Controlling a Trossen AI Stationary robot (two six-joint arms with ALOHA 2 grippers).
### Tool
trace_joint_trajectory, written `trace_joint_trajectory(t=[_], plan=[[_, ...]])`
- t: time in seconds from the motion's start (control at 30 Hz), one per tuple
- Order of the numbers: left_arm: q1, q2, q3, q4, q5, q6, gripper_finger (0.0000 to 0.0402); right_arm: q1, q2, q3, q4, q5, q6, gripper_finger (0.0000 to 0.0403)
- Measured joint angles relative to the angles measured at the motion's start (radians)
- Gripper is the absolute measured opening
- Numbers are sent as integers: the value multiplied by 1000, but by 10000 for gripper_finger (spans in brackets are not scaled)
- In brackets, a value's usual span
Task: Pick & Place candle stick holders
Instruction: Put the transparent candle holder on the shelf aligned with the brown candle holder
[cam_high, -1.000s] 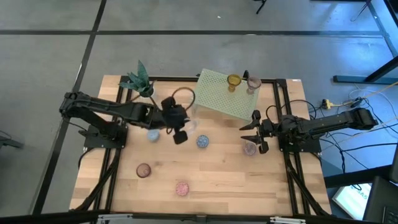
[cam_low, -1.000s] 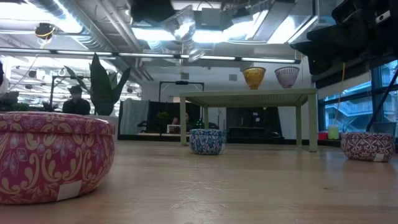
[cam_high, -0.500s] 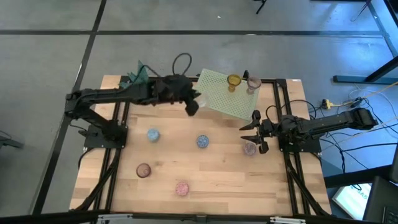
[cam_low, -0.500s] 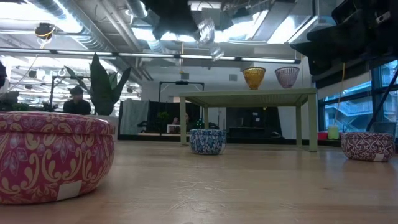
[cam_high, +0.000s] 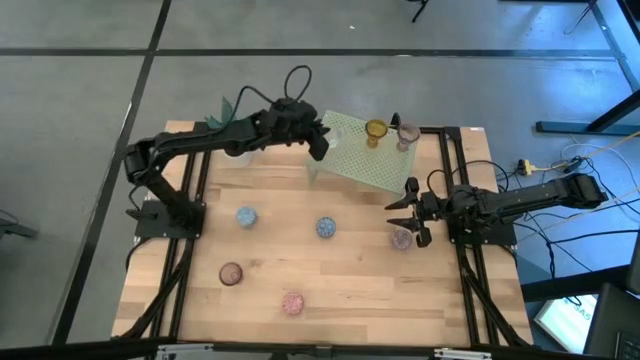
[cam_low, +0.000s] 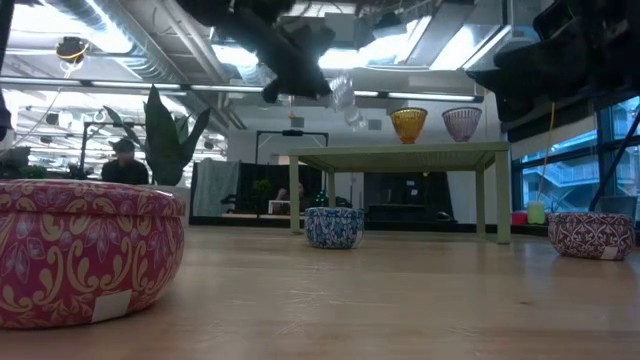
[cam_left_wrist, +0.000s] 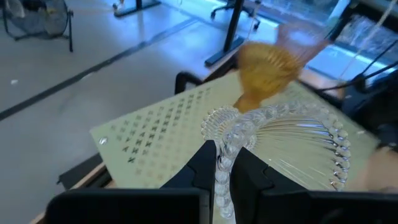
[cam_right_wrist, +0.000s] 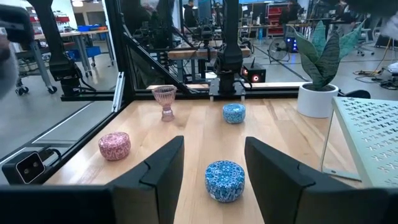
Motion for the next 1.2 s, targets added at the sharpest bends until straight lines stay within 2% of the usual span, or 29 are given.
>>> trace_joint_trajectory(t=[0.13, 0.27, 0.63, 0.87, 1.2], plan=[[4, 45, 0, 45, 1, -1, 20, 0, 0, 0, -15, 0, 0, 173], [2, 75, 0, 59, 57, -30, 20, 0, 0, 0, -52, 0, 8, 173], [2, 86, 0, 38, 47, -50, 21, 0, 0, 0, -49, 0, 55, 173], [10, 93, 0, 34, 45, -50, 22, 0, 0, 0, -9, 100, 54, 173], [9, 93, 0, 21, 26, -50, 22, 0, 0, 0, -9, 105, 60, 173]])
